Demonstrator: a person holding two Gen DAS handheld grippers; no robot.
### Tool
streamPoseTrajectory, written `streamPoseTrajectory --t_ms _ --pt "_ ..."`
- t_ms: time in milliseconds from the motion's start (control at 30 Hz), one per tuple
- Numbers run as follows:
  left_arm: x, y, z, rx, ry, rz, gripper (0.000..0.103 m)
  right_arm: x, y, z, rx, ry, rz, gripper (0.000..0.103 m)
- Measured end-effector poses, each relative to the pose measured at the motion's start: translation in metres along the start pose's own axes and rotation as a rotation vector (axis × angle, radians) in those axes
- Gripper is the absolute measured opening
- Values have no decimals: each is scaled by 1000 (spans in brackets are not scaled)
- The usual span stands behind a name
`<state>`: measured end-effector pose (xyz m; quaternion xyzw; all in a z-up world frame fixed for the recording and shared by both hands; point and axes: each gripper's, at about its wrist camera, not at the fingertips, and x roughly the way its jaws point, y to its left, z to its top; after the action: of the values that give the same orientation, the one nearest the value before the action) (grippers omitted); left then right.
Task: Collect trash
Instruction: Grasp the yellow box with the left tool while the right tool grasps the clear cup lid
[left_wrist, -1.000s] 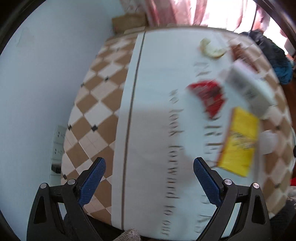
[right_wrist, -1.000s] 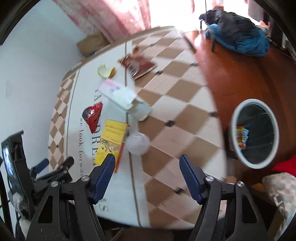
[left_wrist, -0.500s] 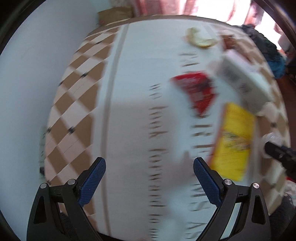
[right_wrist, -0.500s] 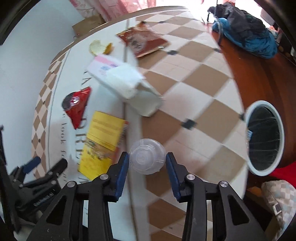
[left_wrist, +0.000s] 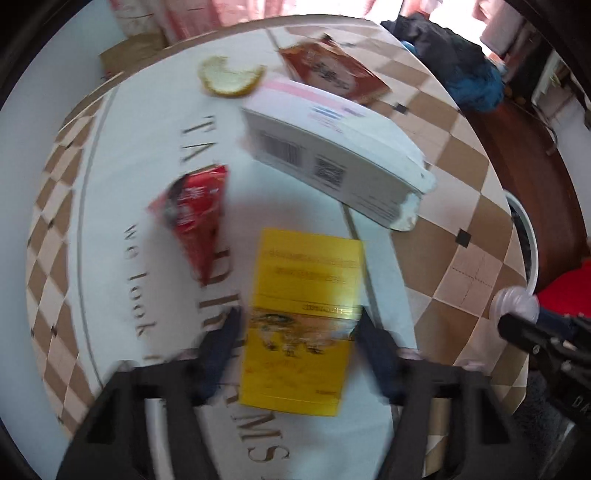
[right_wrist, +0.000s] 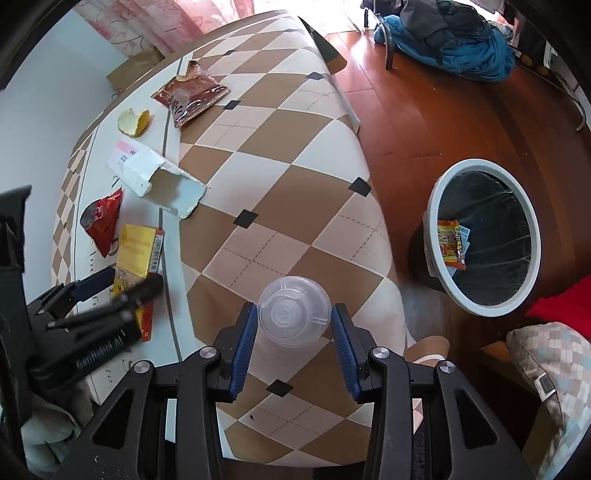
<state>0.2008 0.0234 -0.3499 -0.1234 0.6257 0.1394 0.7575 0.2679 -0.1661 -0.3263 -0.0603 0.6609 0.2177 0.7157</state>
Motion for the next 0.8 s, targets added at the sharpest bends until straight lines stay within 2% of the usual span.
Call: streamPoseTrajectory --t_ms 167,300,400,533,733,800 --pt "-12 40 -29 -150 27 21 54 5 29 -7 -59 22 31 43" --pt "-15 65 -60 -226 35 49 54 11 54 -22 -145 55 41 43" --pt "-12 70 -63 -232 27 40 55 17 62 -27 -172 52 8 44" --pt "-17 70 -67 -203 25 67 57 19 64 -29 -177 44 -12 54" --pt "-18 60 -63 -197 -3 54 54 20 69 -32 -193 15 -53 54" --pt "-15 69 -63 -188 -9 65 54 20 72 -34 -203 3 -77 51"
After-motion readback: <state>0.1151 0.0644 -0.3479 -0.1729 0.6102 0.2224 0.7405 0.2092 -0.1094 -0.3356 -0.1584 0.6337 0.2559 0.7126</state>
